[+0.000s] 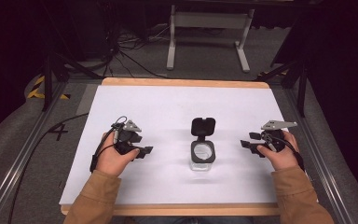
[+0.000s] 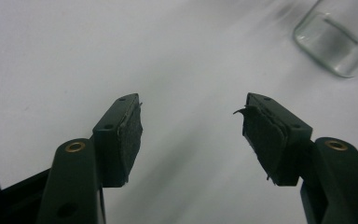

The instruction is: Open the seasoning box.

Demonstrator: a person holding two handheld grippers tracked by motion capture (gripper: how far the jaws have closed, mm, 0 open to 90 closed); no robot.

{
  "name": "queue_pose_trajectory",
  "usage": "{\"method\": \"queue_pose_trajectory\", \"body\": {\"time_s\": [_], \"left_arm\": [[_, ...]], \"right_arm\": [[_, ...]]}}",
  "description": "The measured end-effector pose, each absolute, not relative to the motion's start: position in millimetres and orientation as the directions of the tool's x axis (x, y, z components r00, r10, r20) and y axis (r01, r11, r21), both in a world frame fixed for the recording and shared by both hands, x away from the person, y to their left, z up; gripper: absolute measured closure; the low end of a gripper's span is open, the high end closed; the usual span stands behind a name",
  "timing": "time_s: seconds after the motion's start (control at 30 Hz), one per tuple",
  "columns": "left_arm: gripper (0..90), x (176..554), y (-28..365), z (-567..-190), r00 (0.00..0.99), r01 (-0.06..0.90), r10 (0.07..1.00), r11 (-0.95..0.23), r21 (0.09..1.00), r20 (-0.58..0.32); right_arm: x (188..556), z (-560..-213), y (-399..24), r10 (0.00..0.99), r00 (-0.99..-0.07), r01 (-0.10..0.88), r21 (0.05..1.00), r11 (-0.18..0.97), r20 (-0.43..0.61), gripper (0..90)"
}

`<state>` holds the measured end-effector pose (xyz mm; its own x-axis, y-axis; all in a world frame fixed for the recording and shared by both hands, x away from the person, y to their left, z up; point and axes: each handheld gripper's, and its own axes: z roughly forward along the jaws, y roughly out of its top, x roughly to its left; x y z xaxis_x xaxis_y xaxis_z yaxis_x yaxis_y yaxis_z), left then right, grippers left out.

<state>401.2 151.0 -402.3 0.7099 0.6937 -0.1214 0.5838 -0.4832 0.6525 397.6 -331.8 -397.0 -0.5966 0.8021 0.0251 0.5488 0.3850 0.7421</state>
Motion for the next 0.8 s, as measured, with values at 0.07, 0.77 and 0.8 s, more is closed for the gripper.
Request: {"method": "queue_pose_trajectory", "body": {"time_s": [0.07, 0.77, 0.8], "left_arm": [[36.8, 404.1, 153.7, -408.8, 0.695, 0.589, 0.707, -0.455, 0.668, -0.132], [28.2, 418.1, 162.3, -428.9, 0.694, 0.587, 0.707, -0.446, 0.676, -0.137], [27.9, 418.1, 162.3, -428.9, 0.694, 0.587, 0.707, -0.446, 0.676, -0.137]], "right_arm": [[400.1, -402.5, -334.3, 0.808, -0.588, 0.562, 0.733, 0.383, 0.029, 43.5], [411.2, -429.2, -354.0, 0.87, -0.492, 0.639, 0.688, 0.344, 0.022, 40.4], [411.0, -428.4, -353.4, 0.871, -0.491, 0.638, 0.692, 0.339, 0.026, 40.4]]}}
